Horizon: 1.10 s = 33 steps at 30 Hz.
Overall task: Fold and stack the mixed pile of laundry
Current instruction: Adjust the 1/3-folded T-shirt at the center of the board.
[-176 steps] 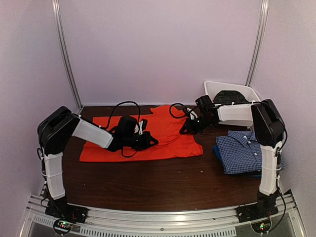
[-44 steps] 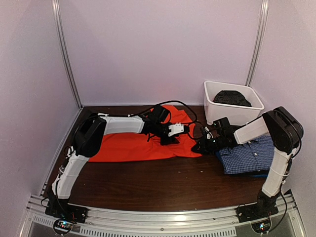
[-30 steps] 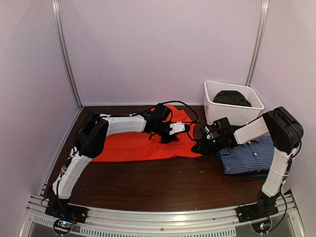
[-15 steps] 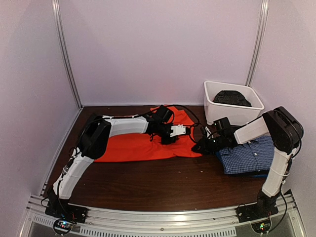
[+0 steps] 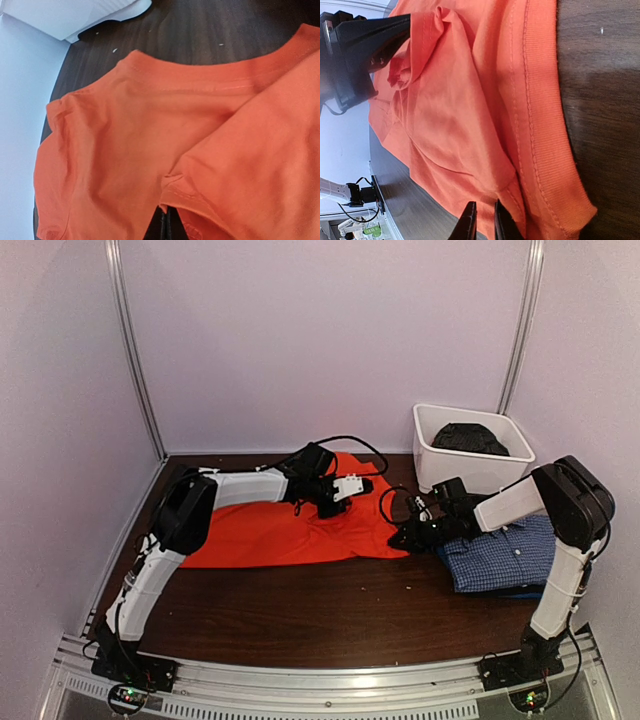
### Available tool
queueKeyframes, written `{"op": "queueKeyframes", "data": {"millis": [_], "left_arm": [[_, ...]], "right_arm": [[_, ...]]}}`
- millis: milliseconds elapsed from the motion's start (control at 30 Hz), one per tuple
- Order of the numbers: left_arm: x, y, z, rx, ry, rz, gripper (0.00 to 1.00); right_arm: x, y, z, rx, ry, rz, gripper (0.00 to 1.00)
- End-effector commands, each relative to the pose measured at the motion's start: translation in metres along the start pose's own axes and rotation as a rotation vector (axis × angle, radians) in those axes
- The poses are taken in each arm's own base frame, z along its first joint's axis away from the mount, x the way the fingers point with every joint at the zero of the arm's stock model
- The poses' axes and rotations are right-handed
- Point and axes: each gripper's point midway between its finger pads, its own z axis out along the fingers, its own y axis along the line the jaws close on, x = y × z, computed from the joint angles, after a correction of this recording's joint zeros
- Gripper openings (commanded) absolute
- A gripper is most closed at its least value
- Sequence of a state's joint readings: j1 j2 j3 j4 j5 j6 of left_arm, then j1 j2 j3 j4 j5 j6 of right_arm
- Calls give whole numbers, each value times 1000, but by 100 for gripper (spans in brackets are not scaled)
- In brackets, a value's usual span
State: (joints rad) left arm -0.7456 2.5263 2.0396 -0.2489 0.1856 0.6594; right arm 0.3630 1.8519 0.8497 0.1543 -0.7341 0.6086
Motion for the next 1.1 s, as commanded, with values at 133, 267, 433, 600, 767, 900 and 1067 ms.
{"op": "queueKeyframes", "data": {"millis": [133,267,433,600,767,900,1067], "left_arm": [[-17,51,-16,-162,-60,0,0],[-8,59,-14,-184,-44,11,0],[7,75,-20,-205,-24,-22,0],[16,85,-21,-247,-4,-24,0],[26,93,-21,-276,23,-30,0],[26,102,-25,-305,40,-56,21],[16,134,-67,-383,29,-238,48]], "right_arm": [[0,-1,1,-8,1,-6,14],[0,-1,0,-6,2,-6,14],[-2,1,-1,-5,-2,-12,14],[-5,3,-2,-5,-5,-17,15],[-9,10,-5,-11,-12,-32,16],[-17,28,-13,-47,-32,-71,20],[-38,47,-33,-6,-88,-171,28]]}}
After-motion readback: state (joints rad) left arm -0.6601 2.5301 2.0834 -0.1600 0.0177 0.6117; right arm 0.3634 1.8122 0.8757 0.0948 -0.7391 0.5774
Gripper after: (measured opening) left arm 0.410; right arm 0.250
